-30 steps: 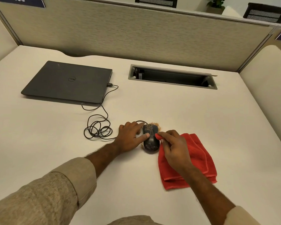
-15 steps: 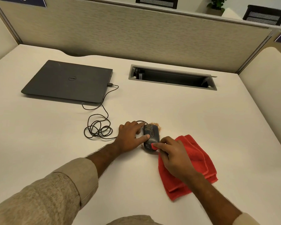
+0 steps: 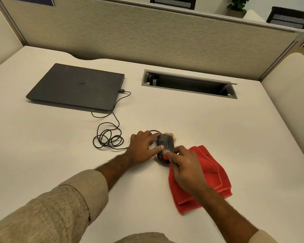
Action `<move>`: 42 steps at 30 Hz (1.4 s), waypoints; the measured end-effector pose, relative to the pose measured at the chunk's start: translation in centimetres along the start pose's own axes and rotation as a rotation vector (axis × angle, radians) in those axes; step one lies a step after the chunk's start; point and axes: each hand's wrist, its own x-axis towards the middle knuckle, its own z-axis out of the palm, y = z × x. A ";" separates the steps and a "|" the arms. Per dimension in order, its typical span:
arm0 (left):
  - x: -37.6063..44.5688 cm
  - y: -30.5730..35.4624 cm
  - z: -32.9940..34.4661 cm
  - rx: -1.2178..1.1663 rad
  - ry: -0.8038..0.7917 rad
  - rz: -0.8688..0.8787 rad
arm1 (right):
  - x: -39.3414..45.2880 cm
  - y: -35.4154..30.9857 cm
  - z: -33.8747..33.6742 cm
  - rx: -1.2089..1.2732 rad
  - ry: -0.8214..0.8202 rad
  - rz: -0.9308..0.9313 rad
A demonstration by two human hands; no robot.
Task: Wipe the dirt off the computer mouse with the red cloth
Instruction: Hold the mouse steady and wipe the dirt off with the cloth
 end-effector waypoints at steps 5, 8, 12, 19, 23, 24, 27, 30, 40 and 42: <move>0.2 -0.2 0.2 0.025 -0.009 0.005 | 0.9 -0.6 0.3 -0.052 -0.001 0.059; 0.2 -0.2 0.2 0.027 -0.004 -0.001 | 0.3 -1.5 1.3 -0.121 -0.075 -0.002; 0.2 0.0 0.1 0.026 -0.014 -0.019 | 0.8 -1.7 1.4 -0.169 -0.086 -0.034; 0.4 0.2 -0.3 -0.017 -0.044 -0.049 | 0.9 -2.4 1.9 -0.222 -0.080 -0.035; 0.3 0.3 -0.4 -0.013 -0.045 -0.052 | -0.1 -2.4 2.5 -0.270 -0.173 -0.110; 0.3 0.3 -0.4 -0.011 -0.047 -0.054 | -0.2 -2.3 2.3 -0.257 -0.168 -0.098; 0.3 0.3 -0.4 -0.003 -0.050 -0.054 | -0.2 -1.5 1.2 -0.190 -0.071 -0.048; 0.2 0.2 -0.3 0.008 -0.044 -0.045 | 0.1 -0.5 0.6 -0.090 0.076 0.001; 0.3 0.2 -0.3 0.012 -0.039 -0.042 | -1.2 1.7 1.0 0.064 0.006 -0.026; 0.3 0.2 -0.3 0.010 -0.042 -0.039 | -0.4 2.2 0.8 0.208 0.151 0.077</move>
